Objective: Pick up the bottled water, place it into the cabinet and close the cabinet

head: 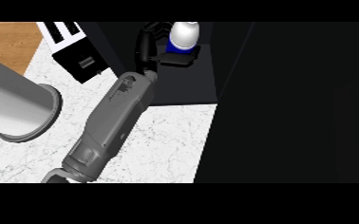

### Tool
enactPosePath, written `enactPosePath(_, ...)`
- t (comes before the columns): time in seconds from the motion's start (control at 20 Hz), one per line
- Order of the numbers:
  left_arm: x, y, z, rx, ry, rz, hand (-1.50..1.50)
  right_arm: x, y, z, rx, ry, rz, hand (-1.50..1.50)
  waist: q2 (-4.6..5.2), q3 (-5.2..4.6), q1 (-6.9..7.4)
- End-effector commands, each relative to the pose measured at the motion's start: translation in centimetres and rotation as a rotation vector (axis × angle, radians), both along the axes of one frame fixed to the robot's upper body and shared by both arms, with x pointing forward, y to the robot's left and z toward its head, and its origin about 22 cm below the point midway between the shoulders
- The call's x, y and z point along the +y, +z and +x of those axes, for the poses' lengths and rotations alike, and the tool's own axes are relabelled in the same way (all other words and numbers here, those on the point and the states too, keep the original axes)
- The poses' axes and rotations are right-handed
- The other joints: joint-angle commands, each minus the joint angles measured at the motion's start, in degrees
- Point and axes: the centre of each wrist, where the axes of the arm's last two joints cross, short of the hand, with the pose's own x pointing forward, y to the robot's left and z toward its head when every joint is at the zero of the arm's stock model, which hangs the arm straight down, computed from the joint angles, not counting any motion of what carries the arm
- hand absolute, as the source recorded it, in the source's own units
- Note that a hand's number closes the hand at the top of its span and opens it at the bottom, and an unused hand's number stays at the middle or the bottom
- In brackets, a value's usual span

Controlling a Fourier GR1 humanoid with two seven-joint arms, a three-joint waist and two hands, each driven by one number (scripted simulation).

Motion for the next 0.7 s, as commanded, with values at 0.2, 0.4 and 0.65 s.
enactPosePath(0.2,1.3,-1.9,1.4,0.051,0.109,0.192,1.50,-0.6,1.9,-1.3,-0.052,0.015,0.021,-1.50,0.36,-0.03,-0.32)
enactPosePath(0.4,1.3,-4.5,0.6,0.072,0.134,0.199,1.50,-1.4,1.5,-0.5,-0.054,0.008,0.005,-1.50,0.63,0.01,-0.53)
enactPosePath(0.65,0.9,-3.3,1.5,0.092,0.159,0.198,1.50,0.4,0.4,-0.6,-0.047,0.022,0.019,-1.50,0.66,-0.03,-0.94)
